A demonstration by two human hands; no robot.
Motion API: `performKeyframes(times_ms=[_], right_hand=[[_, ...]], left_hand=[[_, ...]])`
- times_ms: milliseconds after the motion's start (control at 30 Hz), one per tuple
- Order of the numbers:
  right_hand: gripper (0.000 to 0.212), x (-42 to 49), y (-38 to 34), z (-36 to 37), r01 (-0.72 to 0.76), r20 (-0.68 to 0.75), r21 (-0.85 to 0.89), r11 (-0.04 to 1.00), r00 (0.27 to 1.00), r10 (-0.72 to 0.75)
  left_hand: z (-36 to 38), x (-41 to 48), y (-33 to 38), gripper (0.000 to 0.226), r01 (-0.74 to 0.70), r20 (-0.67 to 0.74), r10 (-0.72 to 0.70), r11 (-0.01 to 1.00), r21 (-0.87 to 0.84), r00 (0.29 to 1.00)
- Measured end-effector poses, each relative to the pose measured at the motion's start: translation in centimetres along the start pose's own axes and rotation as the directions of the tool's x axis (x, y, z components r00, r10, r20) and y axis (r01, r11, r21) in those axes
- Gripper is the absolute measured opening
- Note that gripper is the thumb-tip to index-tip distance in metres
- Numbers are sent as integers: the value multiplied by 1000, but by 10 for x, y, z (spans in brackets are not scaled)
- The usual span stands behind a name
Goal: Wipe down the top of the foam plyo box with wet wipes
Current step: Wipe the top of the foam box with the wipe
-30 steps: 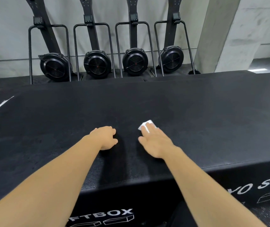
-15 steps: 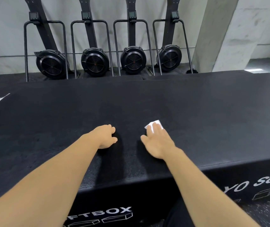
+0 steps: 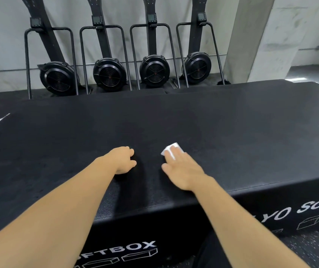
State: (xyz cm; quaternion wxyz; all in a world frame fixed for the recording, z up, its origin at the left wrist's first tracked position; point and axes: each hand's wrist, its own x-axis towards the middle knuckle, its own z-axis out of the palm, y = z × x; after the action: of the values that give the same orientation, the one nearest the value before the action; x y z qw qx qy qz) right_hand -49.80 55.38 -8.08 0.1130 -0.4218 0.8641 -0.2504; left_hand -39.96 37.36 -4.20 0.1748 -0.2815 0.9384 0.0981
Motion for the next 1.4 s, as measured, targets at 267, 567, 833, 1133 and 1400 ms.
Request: performKeyframes(times_ms=[267, 567, 833, 1133, 1400], right_hand=[[46, 20, 56, -33, -219, -6, -145, 965, 975, 220], [46, -36, -31, 27, -14, -52, -153, 988, 999, 6], [44, -50, -40, 31, 134, 39, -177, 975, 991, -129], [38, -24, 47, -36, -185, -42, -169, 968, 983, 180], [45, -37, -8, 0, -131, -28, -143, 981, 991, 129]], left_hand=[[2, 4, -3, 58, 3, 13, -3, 1000, -16, 1000], [4, 3, -1, 58, 1, 6, -1, 1000, 25, 1000], [5, -1, 1, 56, -3, -14, 4, 998, 64, 1000], [7, 4, -3, 59, -13, 0, 13, 999, 41, 1000], [6, 2, -4, 58, -17, -5, 17, 999, 33, 1000]])
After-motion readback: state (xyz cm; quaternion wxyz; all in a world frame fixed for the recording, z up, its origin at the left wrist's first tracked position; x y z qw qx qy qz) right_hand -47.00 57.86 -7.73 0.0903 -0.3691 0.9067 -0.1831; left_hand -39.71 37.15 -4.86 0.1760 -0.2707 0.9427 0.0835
